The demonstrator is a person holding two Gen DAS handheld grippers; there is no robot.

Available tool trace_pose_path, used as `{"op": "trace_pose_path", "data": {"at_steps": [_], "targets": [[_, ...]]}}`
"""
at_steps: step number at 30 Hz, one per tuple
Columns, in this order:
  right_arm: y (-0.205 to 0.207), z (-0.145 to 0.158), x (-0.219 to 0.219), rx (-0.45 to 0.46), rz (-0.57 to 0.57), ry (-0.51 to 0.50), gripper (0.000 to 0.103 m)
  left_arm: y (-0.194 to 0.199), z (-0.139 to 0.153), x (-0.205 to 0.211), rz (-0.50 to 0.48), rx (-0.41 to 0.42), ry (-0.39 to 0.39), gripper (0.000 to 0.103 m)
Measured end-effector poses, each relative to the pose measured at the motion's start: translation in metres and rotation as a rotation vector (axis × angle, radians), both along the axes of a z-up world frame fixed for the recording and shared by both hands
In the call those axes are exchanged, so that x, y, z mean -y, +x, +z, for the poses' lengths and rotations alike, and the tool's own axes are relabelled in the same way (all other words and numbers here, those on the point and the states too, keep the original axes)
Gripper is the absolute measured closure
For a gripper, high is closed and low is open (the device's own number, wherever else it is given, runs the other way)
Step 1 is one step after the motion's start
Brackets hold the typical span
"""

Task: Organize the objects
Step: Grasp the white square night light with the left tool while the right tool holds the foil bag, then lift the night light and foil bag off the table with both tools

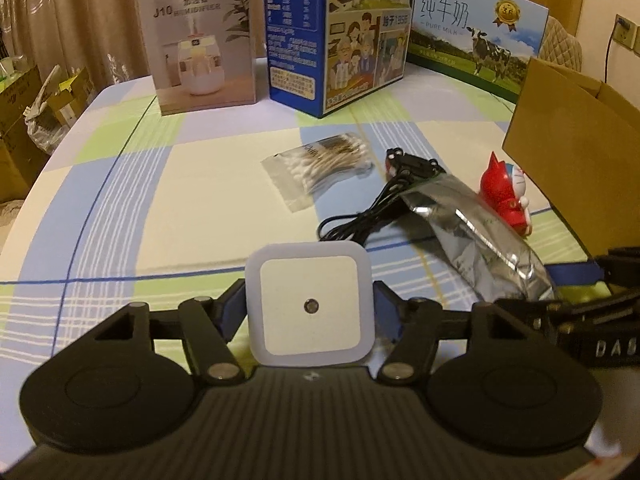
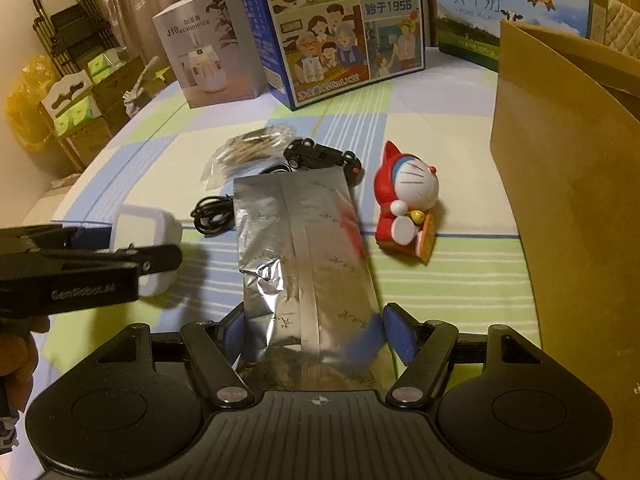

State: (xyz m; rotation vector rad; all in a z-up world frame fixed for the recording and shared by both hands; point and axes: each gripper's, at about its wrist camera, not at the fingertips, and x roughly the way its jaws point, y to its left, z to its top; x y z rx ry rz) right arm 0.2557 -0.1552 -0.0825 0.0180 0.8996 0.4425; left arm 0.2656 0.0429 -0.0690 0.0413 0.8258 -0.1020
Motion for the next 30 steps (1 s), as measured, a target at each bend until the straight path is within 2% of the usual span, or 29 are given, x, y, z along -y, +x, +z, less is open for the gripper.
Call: {"op": "trace_pose_path", "data": {"at_steps": [6, 10, 17, 20, 22, 24, 26, 30], "targets": [[0.006, 0.002, -0.012, 0.038, 0.024, 0.011, 0.03, -0.003, 0.0, -0.007, -0.01, -0.014, 0.005, 0.042], [0.014, 0.004, -0.013, 0.038, 0.019, 0.053, 0.028, -0.004, 0.001, -0.007, -0.015, -0.013, 0.009, 0.042], [0.035, -0.005, -0.004, -0.025, -0.011, 0.114, 0.029, -0.003, -0.001, -0.007, -0.021, -0.015, 0.019, 0.042], [0.039, -0.007, -0.006, -0.03, 0.008, 0.102, 0.029, -0.002, -0.002, -0.007, -0.021, -0.021, 0.021, 0.042], [0.039, -0.007, -0.01, -0.024, 0.012, 0.073, 0.034, -0.001, -0.003, -0.006, -0.02, -0.023, 0.024, 0.042], [0.036, -0.007, -0.016, -0.003, 0.018, 0.006, 0.05, -0.001, -0.003, -0.005, -0.018, -0.024, 0.024, 0.042], [0.032, -0.007, -0.021, 0.013, 0.034, -0.046, 0.051, 0.0, -0.003, -0.005, -0.017, -0.028, 0.024, 0.042], [0.029, -0.007, -0.021, 0.001, 0.033, -0.047, 0.056, -0.002, -0.002, -0.004, -0.019, -0.038, 0.017, 0.042]]}}
